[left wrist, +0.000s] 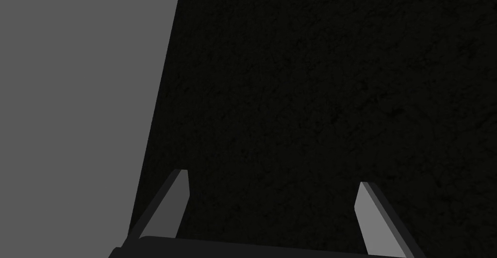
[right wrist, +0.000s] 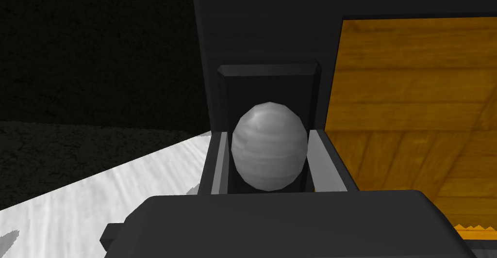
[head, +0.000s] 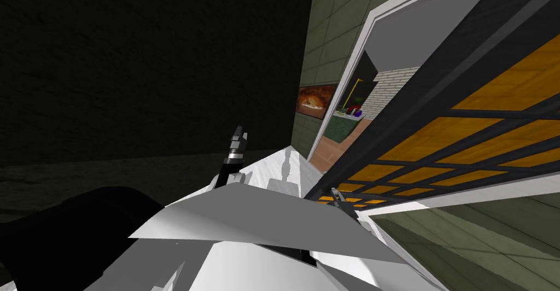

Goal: Pull the door open

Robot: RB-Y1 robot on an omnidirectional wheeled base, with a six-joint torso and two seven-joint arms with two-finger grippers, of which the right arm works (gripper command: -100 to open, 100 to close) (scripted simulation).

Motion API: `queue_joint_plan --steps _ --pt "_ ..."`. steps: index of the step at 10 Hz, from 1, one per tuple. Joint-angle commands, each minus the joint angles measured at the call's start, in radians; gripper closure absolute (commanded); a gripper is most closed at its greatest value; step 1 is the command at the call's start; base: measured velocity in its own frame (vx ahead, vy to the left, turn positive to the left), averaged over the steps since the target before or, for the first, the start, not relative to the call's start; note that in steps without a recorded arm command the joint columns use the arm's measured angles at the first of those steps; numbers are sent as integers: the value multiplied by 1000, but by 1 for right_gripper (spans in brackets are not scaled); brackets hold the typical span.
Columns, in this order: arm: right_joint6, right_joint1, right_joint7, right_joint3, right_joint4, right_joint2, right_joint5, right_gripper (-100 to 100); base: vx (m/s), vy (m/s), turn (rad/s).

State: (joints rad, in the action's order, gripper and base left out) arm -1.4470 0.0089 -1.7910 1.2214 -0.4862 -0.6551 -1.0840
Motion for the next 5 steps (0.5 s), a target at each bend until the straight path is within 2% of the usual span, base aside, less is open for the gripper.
queue_joint_plan --steps 1,3,5 --pt "-4 -2 -5 0 7 2 2 100 -206 -41 178" --pt "-7 -3 -9 0 14 4 4 100 -187 -68 108" --pt "-11 -5 -16 -1 25 8 7 100 -181 -90 177"
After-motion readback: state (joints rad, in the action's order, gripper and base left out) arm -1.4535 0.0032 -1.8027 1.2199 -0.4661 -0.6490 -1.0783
